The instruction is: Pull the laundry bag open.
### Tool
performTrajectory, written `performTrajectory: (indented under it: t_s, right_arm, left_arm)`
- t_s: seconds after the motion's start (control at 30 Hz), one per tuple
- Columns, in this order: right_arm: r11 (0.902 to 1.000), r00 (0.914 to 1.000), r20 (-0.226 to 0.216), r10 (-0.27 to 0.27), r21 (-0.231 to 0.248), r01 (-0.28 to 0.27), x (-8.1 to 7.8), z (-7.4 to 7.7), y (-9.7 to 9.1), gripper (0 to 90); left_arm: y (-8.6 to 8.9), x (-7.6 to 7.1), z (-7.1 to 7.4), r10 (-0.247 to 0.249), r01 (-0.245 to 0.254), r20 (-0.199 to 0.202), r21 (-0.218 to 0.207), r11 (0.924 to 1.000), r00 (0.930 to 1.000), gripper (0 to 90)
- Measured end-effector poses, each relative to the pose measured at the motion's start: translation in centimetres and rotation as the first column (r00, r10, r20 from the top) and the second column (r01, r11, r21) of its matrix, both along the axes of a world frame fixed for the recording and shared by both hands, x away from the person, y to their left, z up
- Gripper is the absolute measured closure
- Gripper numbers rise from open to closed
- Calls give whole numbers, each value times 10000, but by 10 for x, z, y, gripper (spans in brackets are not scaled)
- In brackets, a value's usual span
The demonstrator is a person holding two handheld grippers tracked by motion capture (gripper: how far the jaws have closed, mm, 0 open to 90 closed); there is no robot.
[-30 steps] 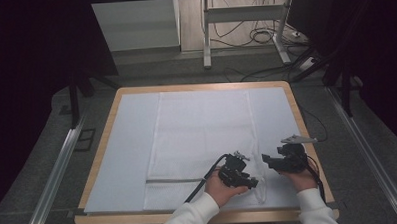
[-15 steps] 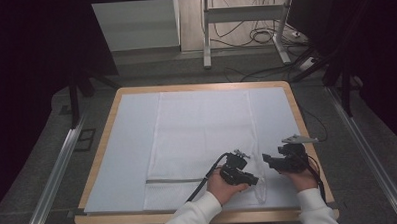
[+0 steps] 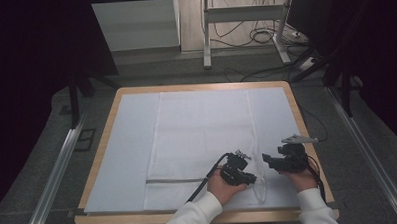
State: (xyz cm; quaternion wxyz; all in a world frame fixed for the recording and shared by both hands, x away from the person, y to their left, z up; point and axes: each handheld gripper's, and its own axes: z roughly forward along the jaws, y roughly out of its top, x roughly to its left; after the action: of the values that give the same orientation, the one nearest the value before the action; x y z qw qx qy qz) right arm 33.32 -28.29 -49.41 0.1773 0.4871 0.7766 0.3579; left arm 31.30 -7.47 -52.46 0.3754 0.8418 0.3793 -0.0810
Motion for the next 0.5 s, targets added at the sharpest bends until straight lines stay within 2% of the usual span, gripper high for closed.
performTrajectory:
  t_s: [0.27,0.5]
  right_arm:
    - [10000,10000,10,8,22,-8,0,1,-2,287]
    - [10000,10000,64,-30,81,30,-1,2,-3,287]
  left_arm:
    - [2,0,1,-55,55,61,-34,10000,10000,861]
    - [6,0,3,-65,67,46,-334,9994,10000,866]
